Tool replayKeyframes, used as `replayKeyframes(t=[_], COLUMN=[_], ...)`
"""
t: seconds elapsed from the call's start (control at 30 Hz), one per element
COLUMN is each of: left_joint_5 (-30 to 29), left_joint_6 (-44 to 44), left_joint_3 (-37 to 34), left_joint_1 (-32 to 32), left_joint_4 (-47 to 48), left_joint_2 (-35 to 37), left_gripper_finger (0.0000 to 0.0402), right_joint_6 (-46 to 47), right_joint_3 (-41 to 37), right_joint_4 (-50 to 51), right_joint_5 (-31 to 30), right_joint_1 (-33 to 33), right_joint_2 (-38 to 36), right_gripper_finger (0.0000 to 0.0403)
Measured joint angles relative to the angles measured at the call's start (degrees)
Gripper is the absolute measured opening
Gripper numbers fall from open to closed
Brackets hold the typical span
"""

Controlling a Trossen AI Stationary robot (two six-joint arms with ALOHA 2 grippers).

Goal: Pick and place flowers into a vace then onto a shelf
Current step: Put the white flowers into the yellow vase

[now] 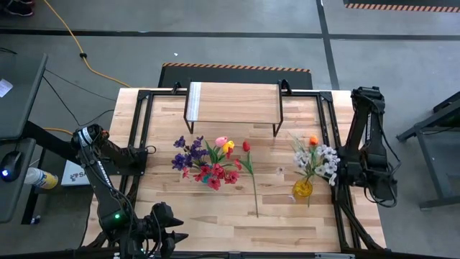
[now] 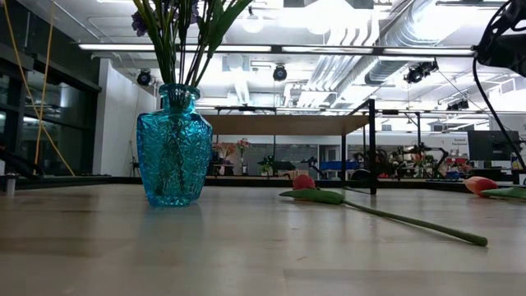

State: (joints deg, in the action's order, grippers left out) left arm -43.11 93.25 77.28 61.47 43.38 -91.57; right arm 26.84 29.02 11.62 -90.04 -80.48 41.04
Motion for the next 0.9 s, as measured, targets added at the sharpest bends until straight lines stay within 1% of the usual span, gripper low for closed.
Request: replayKeyframes(t=[0.33,0.6,0.67,0.9], left_joint_5=[0.0,0.0,0.0,0.0], left_joint_6=[0.0,0.0,0.0,0.0], left_joint_3=[0.0,0.0,0.0,0.0], left_joint_1=[0.0,0.0,0.0,0.0], left_joint_4=[-0.2,-0.1,0.0,0.0], left_joint_2=[0.0,0.0,0.0,0.0], left_gripper_finger=[0.0287,0.0287,0.0287,0.0287], right_joint_6=[3.2,6.4,8.0,15.8], right_joint_3=[0.0,0.0,0.0,0.0], right_joint_4=[7.0,12.9,14.4,18.7], right_joint_5=[0.5,4.0,5.7,15.0], right_joint_1=[1.4,1.5,1.8,4.4], right_joint_2=[0.1,0.2,0.1,0.2], right_gripper_finger=[0.0,0.0,0.0,0.0002])
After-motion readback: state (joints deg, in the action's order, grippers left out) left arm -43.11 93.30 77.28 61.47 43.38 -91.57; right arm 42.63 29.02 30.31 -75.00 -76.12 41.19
